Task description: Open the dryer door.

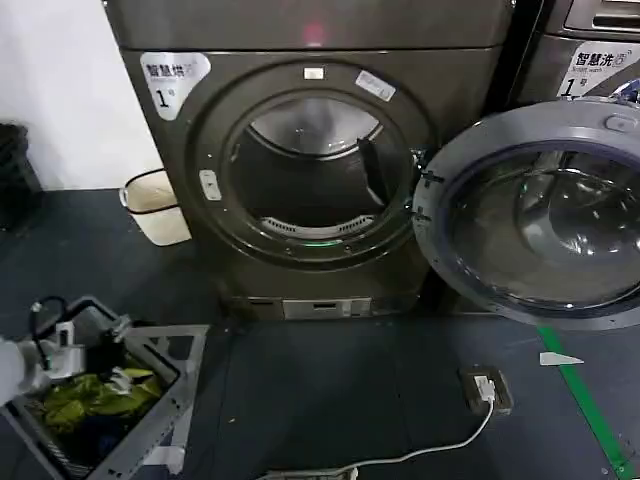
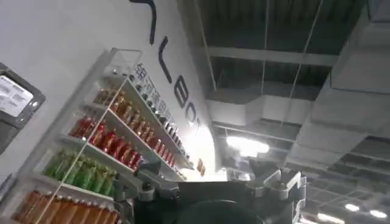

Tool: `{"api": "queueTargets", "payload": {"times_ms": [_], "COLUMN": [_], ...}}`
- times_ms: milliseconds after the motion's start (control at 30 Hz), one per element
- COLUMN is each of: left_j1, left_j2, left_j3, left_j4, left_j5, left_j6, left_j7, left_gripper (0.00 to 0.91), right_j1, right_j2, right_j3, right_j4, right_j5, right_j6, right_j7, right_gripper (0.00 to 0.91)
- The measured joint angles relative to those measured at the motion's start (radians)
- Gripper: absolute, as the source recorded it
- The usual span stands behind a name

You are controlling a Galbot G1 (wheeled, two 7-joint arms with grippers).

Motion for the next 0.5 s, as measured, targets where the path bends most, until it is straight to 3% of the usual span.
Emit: {"api": "queueTargets", "payload": {"times_ms": [500], "left_j1": [0.053], "left_j2": [0.021], "left_j3": [-0.008], "left_j4": [0.131], "left_j5": [0.066], "left_j6": [-0.036], "left_j7": [0.052], "left_gripper": [0.907], "right_j1": [-0.003], "right_j2": [-0.012], "right_j3": [0.026], "right_j4": [-0.022], "right_j5": [0.000], "right_j6": [0.000], "right_j7": [-0.001], "right_gripper": [0.907]}}
